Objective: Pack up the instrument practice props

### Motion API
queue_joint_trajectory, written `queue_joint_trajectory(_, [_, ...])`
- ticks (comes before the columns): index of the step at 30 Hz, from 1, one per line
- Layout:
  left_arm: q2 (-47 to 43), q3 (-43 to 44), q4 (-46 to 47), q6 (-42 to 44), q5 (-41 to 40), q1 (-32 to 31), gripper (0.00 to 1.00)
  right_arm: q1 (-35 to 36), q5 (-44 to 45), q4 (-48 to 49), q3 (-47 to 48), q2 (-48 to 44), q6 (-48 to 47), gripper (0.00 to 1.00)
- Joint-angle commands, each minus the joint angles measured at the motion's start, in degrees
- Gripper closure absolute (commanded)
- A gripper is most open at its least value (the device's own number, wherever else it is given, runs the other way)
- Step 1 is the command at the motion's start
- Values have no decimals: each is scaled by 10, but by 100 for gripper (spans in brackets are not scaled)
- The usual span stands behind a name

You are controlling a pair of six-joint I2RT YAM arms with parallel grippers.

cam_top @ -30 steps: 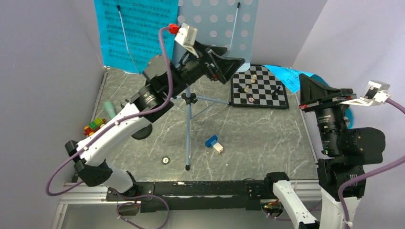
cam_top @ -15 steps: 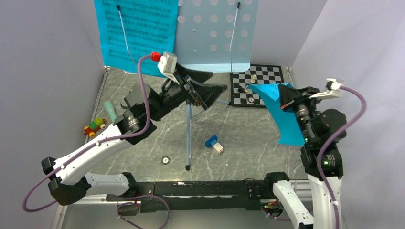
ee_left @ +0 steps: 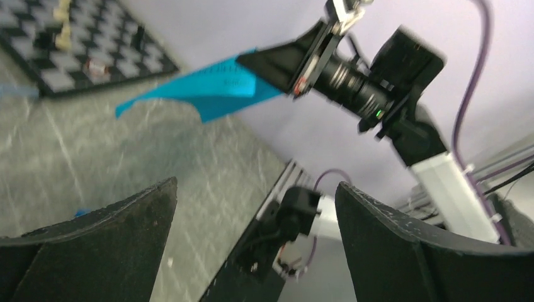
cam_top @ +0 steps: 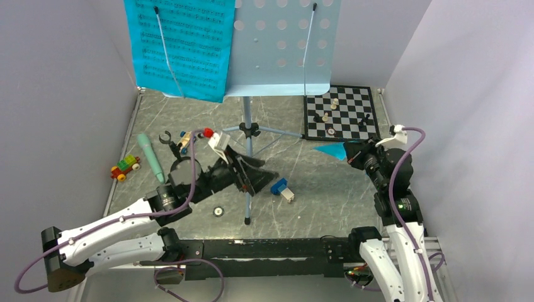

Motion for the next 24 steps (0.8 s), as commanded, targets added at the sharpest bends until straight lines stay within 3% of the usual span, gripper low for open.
queue_joint_trajectory(1, [-29, -75, 8, -68, -27, -23, 1, 2, 34, 16, -29, -9, -2, 100])
queue_joint_trajectory(5, [-44, -116, 11, -86, -31, -30, 1, 1, 93, 13, 19, 29, -38, 100])
queue_joint_trajectory(9, [-43, -103, -12, -73, -35, -32, 1, 1, 139, 11, 121, 77, -71, 100])
queue_joint_trajectory(12, [-43, -94, -31, -63, -43, -33, 1, 3, 153, 28, 134, 85, -79, 100])
queue_joint_trajectory(16, [-54, -121, -20, -74, -50, -33, 1, 3, 128, 37, 21, 81, -8, 100])
queue_joint_trajectory(24, [-81, -175, 0, -105, -55, -33, 1, 15, 76, 100, -243, -27, 137, 100])
